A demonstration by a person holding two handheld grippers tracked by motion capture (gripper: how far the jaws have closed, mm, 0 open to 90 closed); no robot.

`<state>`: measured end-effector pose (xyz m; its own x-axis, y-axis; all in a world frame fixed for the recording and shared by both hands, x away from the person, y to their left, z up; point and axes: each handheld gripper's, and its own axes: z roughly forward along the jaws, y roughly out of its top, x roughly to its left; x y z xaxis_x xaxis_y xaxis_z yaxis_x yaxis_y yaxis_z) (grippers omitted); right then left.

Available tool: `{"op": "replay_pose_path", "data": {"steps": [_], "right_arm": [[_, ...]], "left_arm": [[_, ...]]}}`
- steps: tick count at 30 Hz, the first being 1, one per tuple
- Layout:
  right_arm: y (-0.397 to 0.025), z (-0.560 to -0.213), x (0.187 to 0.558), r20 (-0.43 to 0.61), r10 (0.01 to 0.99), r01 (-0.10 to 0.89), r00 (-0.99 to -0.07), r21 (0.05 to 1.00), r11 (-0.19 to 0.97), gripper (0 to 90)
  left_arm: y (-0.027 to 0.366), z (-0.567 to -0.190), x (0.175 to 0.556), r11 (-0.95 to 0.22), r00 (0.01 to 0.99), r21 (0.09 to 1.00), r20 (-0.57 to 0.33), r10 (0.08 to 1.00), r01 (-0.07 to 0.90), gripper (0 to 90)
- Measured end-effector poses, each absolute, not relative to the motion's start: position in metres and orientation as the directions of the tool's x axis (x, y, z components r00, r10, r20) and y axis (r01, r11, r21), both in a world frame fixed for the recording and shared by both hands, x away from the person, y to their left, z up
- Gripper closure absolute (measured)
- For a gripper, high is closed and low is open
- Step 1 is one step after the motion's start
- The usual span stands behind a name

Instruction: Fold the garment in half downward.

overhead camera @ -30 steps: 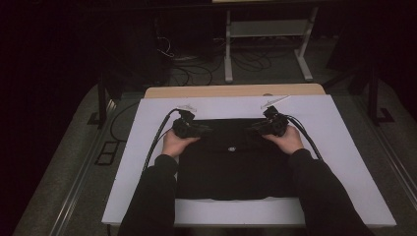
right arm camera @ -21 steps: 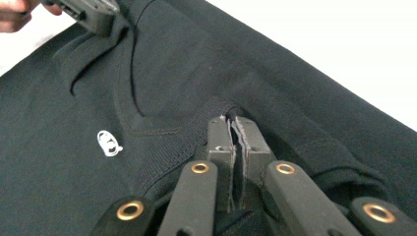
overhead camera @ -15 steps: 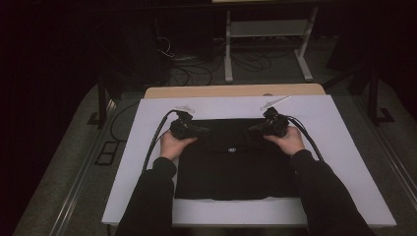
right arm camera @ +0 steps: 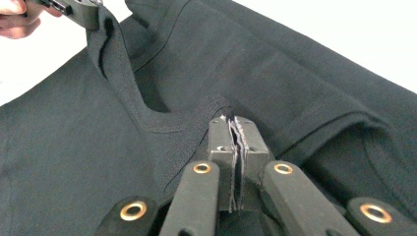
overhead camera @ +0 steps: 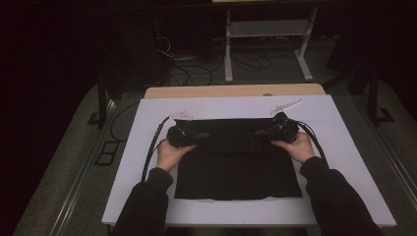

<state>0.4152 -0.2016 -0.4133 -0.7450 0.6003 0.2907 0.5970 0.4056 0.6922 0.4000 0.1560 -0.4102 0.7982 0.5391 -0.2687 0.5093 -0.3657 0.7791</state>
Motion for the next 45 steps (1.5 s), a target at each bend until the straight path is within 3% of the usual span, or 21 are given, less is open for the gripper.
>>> {"op": "replay_pose_path", "data": {"steps": [23,45], "right_arm": [[-0.21,-0.409,0.362,0.358,0.511,0.59,-0.782,0.691,0.418,86.7],[-0.224,-0.404,0.315,0.349,0.479,0.562,-0.805,0.706,0.431,86.6]], "left_arm": [[0.163,-0.404,0.354,-0.36,0.804,0.784,-0.276,0.527,0.505,85.3],[0.166,-0.404,0.312,-0.413,0.82,0.753,-0.287,0.495,0.513,85.4]]}}
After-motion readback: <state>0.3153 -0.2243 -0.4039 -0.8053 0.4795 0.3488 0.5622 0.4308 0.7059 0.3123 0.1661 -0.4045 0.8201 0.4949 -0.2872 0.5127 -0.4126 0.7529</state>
